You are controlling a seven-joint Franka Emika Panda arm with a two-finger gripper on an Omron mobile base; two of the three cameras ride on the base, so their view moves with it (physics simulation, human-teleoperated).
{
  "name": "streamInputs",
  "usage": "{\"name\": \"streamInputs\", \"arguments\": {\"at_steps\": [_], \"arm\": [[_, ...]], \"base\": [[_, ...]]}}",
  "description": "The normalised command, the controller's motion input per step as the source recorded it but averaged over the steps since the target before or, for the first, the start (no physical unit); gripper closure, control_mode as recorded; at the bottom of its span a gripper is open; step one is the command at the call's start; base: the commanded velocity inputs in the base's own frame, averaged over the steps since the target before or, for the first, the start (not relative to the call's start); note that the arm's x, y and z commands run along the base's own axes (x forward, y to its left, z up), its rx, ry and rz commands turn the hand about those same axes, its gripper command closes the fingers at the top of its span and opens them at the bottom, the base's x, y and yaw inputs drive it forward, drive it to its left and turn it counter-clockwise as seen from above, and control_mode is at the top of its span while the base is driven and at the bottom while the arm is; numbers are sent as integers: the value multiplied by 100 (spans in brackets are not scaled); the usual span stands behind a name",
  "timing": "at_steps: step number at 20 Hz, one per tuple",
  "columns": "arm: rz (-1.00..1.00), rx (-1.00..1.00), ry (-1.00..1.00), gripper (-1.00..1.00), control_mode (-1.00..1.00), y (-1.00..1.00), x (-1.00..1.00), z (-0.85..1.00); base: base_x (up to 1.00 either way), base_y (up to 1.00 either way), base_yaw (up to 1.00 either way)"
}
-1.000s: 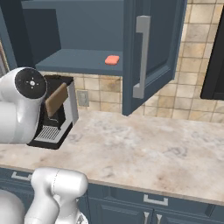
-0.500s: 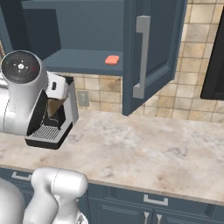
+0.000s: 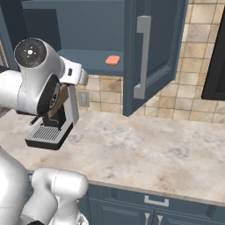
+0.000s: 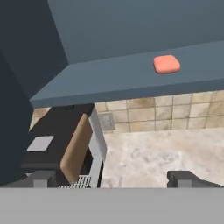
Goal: Open the cabinet. Pick the bar soap and place it next to the sink. Then close the cabinet.
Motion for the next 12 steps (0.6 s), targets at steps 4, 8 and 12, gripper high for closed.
{"name": "streamInputs", "arguments": {"at_steps": [4, 8, 12], "arm": [[-7, -4, -14, -100, -100, -1, 94, 10], [-15, -8, -8, -100, -100, -10, 95, 16], [-6, -3, 1, -100, -100, -45, 87, 7]], "base": [[0, 0, 0], [0, 0, 0], [0, 0, 0]]}}
